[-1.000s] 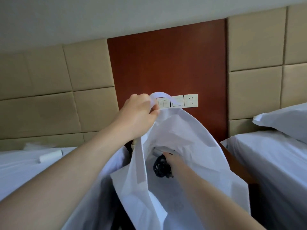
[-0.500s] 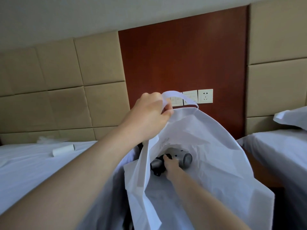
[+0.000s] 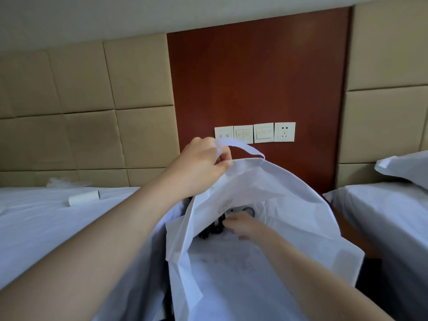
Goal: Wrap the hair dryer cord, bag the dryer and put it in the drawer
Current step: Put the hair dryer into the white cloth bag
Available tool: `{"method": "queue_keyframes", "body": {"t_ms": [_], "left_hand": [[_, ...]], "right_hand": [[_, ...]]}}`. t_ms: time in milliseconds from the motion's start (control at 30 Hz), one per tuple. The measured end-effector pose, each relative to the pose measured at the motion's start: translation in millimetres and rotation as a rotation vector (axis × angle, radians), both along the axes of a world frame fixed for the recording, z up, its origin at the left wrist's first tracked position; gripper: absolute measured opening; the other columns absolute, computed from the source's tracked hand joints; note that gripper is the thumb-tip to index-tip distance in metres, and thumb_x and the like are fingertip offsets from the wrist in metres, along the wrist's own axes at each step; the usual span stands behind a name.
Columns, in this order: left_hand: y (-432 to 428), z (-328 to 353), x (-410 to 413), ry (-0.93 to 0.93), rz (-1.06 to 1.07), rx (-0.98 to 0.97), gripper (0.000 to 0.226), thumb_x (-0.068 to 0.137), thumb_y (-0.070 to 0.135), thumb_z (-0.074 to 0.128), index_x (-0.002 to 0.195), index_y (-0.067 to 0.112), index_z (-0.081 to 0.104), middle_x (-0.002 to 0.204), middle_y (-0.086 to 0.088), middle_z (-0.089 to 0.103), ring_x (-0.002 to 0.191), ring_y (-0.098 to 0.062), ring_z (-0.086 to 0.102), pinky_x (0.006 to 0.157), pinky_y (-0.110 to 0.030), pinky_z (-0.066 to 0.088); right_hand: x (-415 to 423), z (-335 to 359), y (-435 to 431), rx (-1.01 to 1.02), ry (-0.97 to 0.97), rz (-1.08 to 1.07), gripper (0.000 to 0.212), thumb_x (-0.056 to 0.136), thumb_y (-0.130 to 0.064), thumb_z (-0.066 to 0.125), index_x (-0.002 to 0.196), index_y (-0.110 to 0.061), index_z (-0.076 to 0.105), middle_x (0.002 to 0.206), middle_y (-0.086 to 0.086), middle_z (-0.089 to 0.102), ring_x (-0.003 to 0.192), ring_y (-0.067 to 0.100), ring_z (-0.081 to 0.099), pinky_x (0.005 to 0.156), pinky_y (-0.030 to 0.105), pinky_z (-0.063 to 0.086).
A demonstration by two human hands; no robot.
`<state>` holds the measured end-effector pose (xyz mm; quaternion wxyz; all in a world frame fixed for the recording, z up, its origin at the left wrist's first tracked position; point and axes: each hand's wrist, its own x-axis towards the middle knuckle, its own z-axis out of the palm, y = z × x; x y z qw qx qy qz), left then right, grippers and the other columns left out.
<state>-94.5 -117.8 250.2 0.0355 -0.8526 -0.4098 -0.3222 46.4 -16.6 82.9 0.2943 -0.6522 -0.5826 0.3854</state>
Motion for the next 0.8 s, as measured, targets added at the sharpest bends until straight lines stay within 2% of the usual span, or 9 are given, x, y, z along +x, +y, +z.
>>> {"method": "queue_keyframes", "body": {"t_ms": [133, 233, 367, 433, 500, 567, 633, 733, 800], "left_hand": [[-9, -2, 5, 0.018, -0.025, -0.075, 0.021, 0.091, 0.019, 0.055, 0.072, 0.015, 0.063, 0.064, -0.007, 0.059, 0.059, -0.016, 0.049, 0.060, -0.029, 0.041], [-17, -6, 8, 0.026, -0.066, -0.133, 0.024, 0.090, 0.017, 0.056, 0.067, 0.015, 0.061, 0.069, -0.014, 0.064, 0.066, -0.025, 0.056, 0.065, -0.031, 0.045], [-28, -17, 8, 0.031, -0.115, -0.190, 0.024, 0.087, 0.017, 0.058, 0.064, 0.014, 0.063, 0.073, -0.025, 0.065, 0.074, -0.039, 0.060, 0.071, -0.043, 0.050], [-36, -25, 8, 0.053, -0.136, -0.185, 0.018, 0.086, 0.019, 0.059, 0.069, 0.016, 0.067, 0.073, -0.018, 0.068, 0.073, -0.033, 0.063, 0.073, -0.046, 0.052], [-43, -32, 8, 0.127, -0.146, -0.177, 0.014, 0.086, 0.022, 0.060, 0.075, 0.019, 0.067, 0.072, -0.012, 0.068, 0.071, -0.025, 0.061, 0.071, -0.044, 0.051], [-53, -39, 8, 0.254, -0.145, -0.195, 0.018, 0.088, 0.027, 0.059, 0.070, 0.030, 0.061, 0.068, -0.010, 0.061, 0.066, -0.018, 0.050, 0.066, -0.039, 0.044], [-62, -48, 11, 0.391, -0.126, -0.232, 0.022, 0.089, 0.029, 0.058, 0.068, 0.028, 0.052, 0.064, -0.003, 0.050, 0.065, -0.016, 0.042, 0.062, -0.036, 0.036], [-68, -64, 16, 0.546, -0.105, -0.345, 0.017, 0.087, 0.032, 0.061, 0.087, 0.015, 0.058, 0.079, -0.001, 0.055, 0.075, -0.018, 0.049, 0.066, -0.033, 0.038], [-69, -78, 15, 0.574, -0.103, -0.528, 0.031, 0.085, 0.034, 0.065, 0.112, 0.020, 0.061, 0.107, 0.002, 0.063, 0.099, -0.014, 0.057, 0.088, -0.031, 0.047]], "right_hand": [[19, 33, -49, 0.068, -0.176, 0.157, 0.036, 0.088, -0.024, 0.049, 0.111, 0.002, 0.061, 0.100, 0.012, 0.064, 0.096, 0.024, 0.064, 0.071, 0.026, 0.044], [31, 61, -92, 0.136, -0.282, 0.252, 0.032, 0.087, -0.020, 0.049, 0.105, 0.003, 0.063, 0.098, 0.011, 0.066, 0.082, 0.014, 0.058, 0.063, 0.022, 0.043], [46, 92, -148, 0.190, -0.439, 0.304, 0.029, 0.089, -0.023, 0.048, 0.101, -0.003, 0.065, 0.090, 0.005, 0.067, 0.081, 0.014, 0.067, 0.064, 0.022, 0.043], [55, 104, -176, 0.201, -0.477, 0.292, 0.028, 0.091, -0.027, 0.047, 0.103, -0.013, 0.068, 0.091, -0.003, 0.069, 0.080, 0.013, 0.067, 0.063, 0.019, 0.045], [63, 113, -200, 0.222, -0.491, 0.306, 0.028, 0.093, -0.028, 0.046, 0.105, -0.015, 0.068, 0.094, -0.003, 0.070, 0.082, 0.016, 0.069, 0.070, 0.025, 0.049], [72, 119, -218, 0.249, -0.509, 0.315, 0.027, 0.093, -0.030, 0.048, 0.103, -0.016, 0.069, 0.094, -0.001, 0.072, 0.084, 0.016, 0.071, 0.075, 0.029, 0.051], [80, 122, -230, 0.277, -0.524, 0.313, 0.025, 0.091, -0.030, 0.051, 0.092, -0.016, 0.071, 0.086, -0.003, 0.073, 0.079, 0.012, 0.071, 0.072, 0.026, 0.051], [89, 125, -236, 0.333, -0.535, 0.255, 0.027, 0.090, -0.028, 0.053, 0.078, -0.014, 0.072, 0.068, -0.005, 0.073, 0.060, 0.002, 0.066, 0.061, 0.016, 0.045], [94, 122, -233, 0.392, -0.520, 0.172, 0.027, 0.089, -0.028, 0.053, 0.072, -0.015, 0.070, 0.066, -0.005, 0.072, 0.058, 0.002, 0.063, 0.060, 0.018, 0.047]]}}
